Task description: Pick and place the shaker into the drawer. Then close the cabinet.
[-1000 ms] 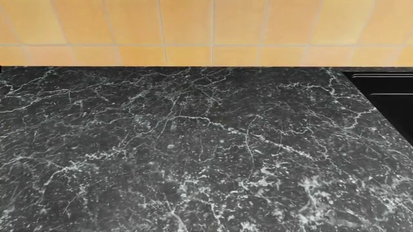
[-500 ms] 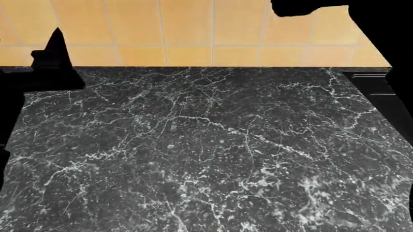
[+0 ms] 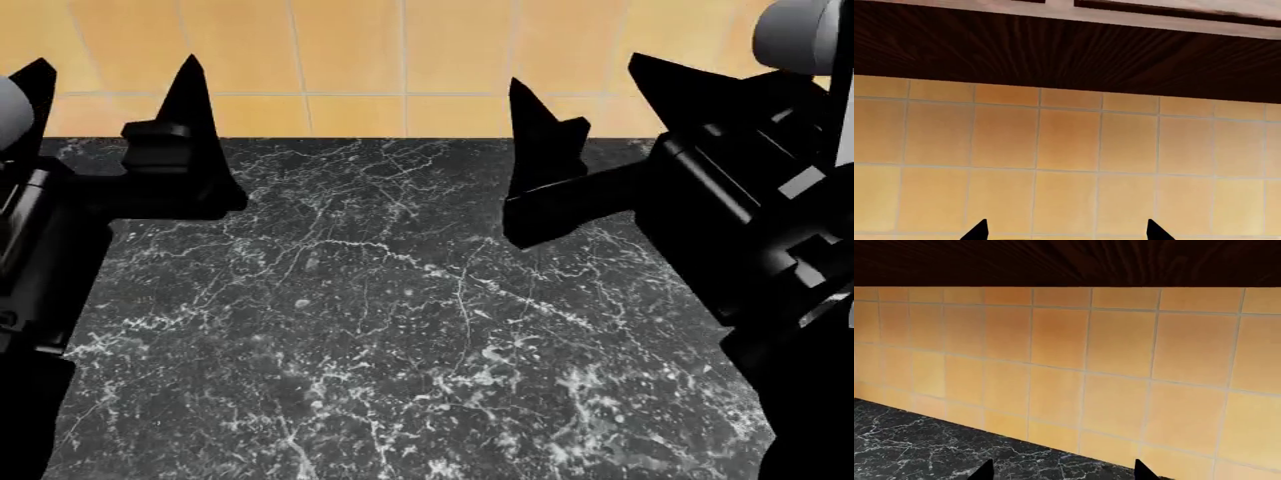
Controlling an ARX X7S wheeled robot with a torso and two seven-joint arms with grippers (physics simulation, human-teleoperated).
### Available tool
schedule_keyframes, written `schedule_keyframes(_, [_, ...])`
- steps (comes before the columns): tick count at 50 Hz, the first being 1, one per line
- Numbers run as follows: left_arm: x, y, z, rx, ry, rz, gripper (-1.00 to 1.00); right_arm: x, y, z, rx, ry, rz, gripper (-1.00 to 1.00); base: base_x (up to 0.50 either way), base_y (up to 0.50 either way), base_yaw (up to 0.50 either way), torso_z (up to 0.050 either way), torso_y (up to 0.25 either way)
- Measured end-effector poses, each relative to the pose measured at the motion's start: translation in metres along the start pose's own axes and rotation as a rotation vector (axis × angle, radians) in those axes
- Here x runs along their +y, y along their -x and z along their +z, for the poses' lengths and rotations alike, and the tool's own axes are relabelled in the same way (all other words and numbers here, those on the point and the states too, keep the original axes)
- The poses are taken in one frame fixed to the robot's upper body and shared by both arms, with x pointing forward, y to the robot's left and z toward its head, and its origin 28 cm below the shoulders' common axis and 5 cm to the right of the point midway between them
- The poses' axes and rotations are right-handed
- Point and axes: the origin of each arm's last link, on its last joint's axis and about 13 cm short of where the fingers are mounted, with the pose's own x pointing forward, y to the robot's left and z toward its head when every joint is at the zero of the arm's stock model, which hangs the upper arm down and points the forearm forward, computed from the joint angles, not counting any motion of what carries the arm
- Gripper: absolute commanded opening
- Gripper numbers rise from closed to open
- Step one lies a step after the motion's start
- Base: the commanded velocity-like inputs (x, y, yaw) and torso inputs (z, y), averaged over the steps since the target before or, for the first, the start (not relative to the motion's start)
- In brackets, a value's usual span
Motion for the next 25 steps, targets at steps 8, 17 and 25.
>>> schedule_keyframes(8, [-0.005,0.004,0.0,0.001,0.017,-0.012,1.0,0.001,0.0,-0.007,0.004,-0.009,0.007,1.0,0.0,-0.5,0.0,0.0,0.0])
schedule_keyframes(17, [-0.008,0.006,-0.002,0.006,0.025,-0.024,1.0,0.001,0.001,-0.011,0.007,-0.014,0.013,1.0,0.0,-0.5,0.0,0.0,0.0])
schedule_keyframes(25, [-0.01,0.007,-0.003,0.013,0.029,-0.034,1.0,0.001,0.001,-0.013,0.007,-0.017,0.015,1.0,0.0,-0.5,0.0,0.0,0.0])
